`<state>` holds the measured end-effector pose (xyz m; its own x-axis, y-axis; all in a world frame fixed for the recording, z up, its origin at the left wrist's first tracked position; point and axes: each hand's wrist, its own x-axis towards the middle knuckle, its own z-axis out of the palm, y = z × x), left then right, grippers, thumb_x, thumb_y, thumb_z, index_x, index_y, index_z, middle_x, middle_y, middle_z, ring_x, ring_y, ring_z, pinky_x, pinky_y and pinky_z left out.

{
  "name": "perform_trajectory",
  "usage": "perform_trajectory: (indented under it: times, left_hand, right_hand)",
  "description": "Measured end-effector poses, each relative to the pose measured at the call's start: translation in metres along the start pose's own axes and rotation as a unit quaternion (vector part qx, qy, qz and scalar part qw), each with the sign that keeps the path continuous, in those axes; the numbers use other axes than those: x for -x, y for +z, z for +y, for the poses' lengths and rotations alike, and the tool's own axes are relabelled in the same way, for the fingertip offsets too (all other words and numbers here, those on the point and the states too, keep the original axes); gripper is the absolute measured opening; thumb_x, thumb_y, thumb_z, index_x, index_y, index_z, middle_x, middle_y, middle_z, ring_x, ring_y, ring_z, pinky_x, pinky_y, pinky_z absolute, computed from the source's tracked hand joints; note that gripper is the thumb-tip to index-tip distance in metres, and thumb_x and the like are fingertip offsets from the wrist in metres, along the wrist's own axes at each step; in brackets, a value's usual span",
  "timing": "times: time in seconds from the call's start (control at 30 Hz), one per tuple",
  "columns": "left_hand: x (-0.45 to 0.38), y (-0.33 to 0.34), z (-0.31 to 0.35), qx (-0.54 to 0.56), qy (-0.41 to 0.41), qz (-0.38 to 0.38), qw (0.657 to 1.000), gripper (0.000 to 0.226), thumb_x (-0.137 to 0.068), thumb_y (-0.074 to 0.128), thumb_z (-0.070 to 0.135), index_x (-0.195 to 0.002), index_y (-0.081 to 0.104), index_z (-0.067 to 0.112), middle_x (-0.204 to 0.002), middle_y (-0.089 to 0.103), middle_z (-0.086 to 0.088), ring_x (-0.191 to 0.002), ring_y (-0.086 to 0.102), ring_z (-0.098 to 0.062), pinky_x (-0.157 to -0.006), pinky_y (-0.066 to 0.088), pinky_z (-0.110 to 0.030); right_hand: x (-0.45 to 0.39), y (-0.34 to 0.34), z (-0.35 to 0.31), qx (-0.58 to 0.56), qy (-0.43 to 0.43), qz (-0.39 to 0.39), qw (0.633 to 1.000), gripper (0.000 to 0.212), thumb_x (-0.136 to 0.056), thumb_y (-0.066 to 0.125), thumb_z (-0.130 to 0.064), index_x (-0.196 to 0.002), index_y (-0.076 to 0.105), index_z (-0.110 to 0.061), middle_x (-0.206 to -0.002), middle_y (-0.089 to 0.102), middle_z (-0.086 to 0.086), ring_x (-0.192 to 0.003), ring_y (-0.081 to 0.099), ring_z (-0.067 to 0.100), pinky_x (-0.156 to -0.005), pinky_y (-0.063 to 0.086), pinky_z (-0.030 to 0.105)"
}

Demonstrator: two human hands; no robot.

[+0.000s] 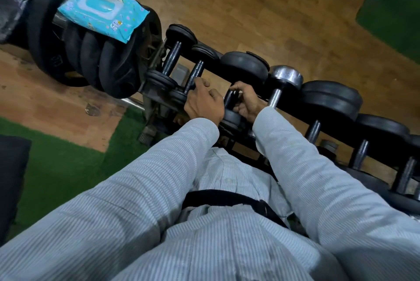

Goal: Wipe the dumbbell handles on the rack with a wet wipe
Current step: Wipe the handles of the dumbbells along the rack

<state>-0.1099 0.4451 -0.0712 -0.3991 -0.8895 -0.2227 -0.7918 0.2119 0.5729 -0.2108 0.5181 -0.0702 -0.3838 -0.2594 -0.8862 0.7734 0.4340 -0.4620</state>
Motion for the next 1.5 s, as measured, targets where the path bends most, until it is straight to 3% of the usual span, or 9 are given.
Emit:
perform_trajectory:
  times: [0.13,0.3,0.5,0.7,0.9,1.03,1.2,1.37,1.5]
  left_hand:
    - [0.000,0.000,0.001,0.009,-0.014,-0.012,1.000,0.021,-0.089,0.051,0.018,-0.109,0.055,0.019,-0.080,0.052,0.000,-0.084,0.060,-0.029,-0.073,0.032,-0.034]
    - [-0.003,0.002,-0.002,0.020,0.007,-0.037,0.999,0.020,-0.089,0.049,0.020,-0.109,0.054,0.019,-0.087,0.064,-0.008,-0.085,0.061,-0.031,-0.070,0.032,-0.035]
    - [-0.004,0.003,-0.007,0.010,0.026,-0.055,0.998,0.019,-0.091,0.048,0.020,-0.109,0.053,0.018,-0.081,0.052,-0.002,-0.082,0.058,-0.028,-0.070,0.032,-0.035]
    - [-0.003,-0.002,-0.007,0.018,0.045,-0.077,0.996,0.019,-0.092,0.047,0.021,-0.110,0.052,0.018,-0.079,0.050,0.001,-0.085,0.057,-0.028,-0.070,0.036,-0.036]
    - [-0.003,-0.002,-0.006,0.009,0.057,-0.075,0.995,0.020,-0.094,0.047,0.022,-0.112,0.053,0.017,-0.093,0.066,-0.005,-0.093,0.059,-0.026,-0.070,0.034,-0.036]
    - [-0.002,0.000,-0.006,0.005,0.084,-0.051,0.995,0.021,-0.091,0.050,0.020,-0.111,0.052,0.015,-0.111,0.061,-0.008,-0.103,0.058,-0.029,-0.071,0.038,-0.037]
    - [0.001,0.002,0.004,-0.051,0.116,-0.032,0.991,0.023,-0.089,0.056,0.017,-0.112,0.050,0.016,-0.115,0.058,-0.009,-0.103,0.059,-0.030,-0.079,0.050,-0.044]
    - [0.030,0.014,0.033,-0.053,0.171,-0.034,0.983,0.025,-0.087,0.060,0.016,-0.110,0.049,0.017,-0.112,0.056,-0.006,-0.102,0.058,-0.028,-0.088,0.049,-0.046]
    - [0.070,0.037,0.052,-0.037,0.243,-0.069,0.967,0.026,-0.086,0.059,0.008,-0.110,0.052,0.015,-0.112,0.055,-0.008,-0.099,0.056,-0.027,-0.088,0.049,-0.042]
  right_hand:
    - [0.009,-0.005,-0.005,0.070,0.005,0.051,0.996,0.021,-0.088,0.047,-0.005,-0.068,0.049,-0.011,-0.059,0.050,0.007,-0.047,0.048,0.018,-0.042,0.041,0.020]
    - [0.013,0.000,0.012,0.306,-0.094,0.175,0.931,0.022,-0.089,0.053,-0.004,-0.093,0.073,0.006,-0.093,0.071,0.026,-0.079,0.063,0.027,-0.073,0.052,0.035]
    - [0.008,0.018,0.013,0.265,-0.164,0.296,0.903,0.014,-0.094,0.062,-0.013,-0.091,0.073,-0.004,-0.088,0.074,0.008,-0.085,0.066,0.023,-0.079,0.052,0.030]
    - [-0.021,0.004,0.013,0.074,-0.049,0.234,0.968,0.022,-0.097,0.058,-0.017,-0.075,0.058,-0.012,-0.066,0.056,0.005,-0.050,0.055,0.017,-0.046,0.047,0.027]
    - [0.011,0.004,0.009,0.288,-0.027,0.207,0.935,0.027,-0.096,0.060,-0.014,-0.072,0.050,-0.020,-0.092,0.057,0.007,-0.082,0.057,0.022,-0.080,0.053,0.036]
    - [0.020,-0.007,0.002,0.344,-0.059,0.180,0.919,0.019,-0.073,0.084,-0.013,-0.085,0.077,0.001,-0.079,0.072,0.010,-0.079,0.069,0.024,-0.073,0.058,0.036]
    - [0.042,-0.029,-0.008,0.052,-0.129,0.041,0.989,0.020,-0.083,0.082,-0.003,-0.101,0.072,-0.005,-0.086,0.071,0.011,-0.076,0.068,0.022,-0.072,0.062,0.036]
    - [0.045,-0.102,0.004,0.075,-0.200,0.167,0.963,0.023,-0.079,0.083,0.002,-0.086,0.065,-0.010,-0.079,0.067,0.005,-0.070,0.069,0.017,-0.063,0.063,0.035]
    - [0.048,-0.151,0.024,0.252,-0.294,0.301,0.871,0.012,-0.074,0.086,-0.018,-0.074,0.074,-0.019,-0.074,0.072,-0.006,-0.072,0.069,0.008,-0.064,0.054,0.022]
